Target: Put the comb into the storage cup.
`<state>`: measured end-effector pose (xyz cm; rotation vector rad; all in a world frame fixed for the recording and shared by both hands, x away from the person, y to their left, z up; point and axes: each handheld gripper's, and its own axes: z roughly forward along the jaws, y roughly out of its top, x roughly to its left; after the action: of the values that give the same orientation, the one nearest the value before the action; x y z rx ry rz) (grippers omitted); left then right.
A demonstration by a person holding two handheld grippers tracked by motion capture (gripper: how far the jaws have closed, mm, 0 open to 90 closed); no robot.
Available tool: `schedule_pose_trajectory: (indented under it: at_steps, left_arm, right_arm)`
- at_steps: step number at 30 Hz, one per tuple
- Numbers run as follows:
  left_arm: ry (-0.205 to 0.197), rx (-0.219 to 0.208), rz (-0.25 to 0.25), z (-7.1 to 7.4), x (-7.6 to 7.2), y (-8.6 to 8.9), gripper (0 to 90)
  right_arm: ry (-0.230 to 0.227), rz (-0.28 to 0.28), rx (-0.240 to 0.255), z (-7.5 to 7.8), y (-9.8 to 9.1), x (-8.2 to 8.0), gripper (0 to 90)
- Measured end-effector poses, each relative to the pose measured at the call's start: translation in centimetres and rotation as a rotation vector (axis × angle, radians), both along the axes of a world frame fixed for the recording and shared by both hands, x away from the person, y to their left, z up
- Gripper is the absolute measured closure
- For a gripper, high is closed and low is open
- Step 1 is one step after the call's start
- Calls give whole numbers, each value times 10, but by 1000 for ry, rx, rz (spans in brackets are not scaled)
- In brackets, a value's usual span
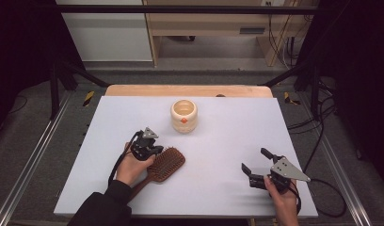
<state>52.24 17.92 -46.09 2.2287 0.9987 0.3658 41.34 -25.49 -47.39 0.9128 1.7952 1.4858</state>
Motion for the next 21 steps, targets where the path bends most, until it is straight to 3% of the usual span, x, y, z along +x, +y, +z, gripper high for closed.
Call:
schedule_pose_trajectory:
  at_steps: [11, 16, 21]
  left_arm:
    - [-69, -40, 62, 12, -14, 20, 900]
    - [-85, -45, 69, 21, -29, 31, 900]
    - [-92, -14, 54, 28, -54, 39, 896]
  right_arm:
    - [-7, -1, 5, 1, -1, -1, 79]
    - [-8, -4, 5, 1, -1, -1, 79]
    - [-10, -3, 3, 2, 0, -1, 79]
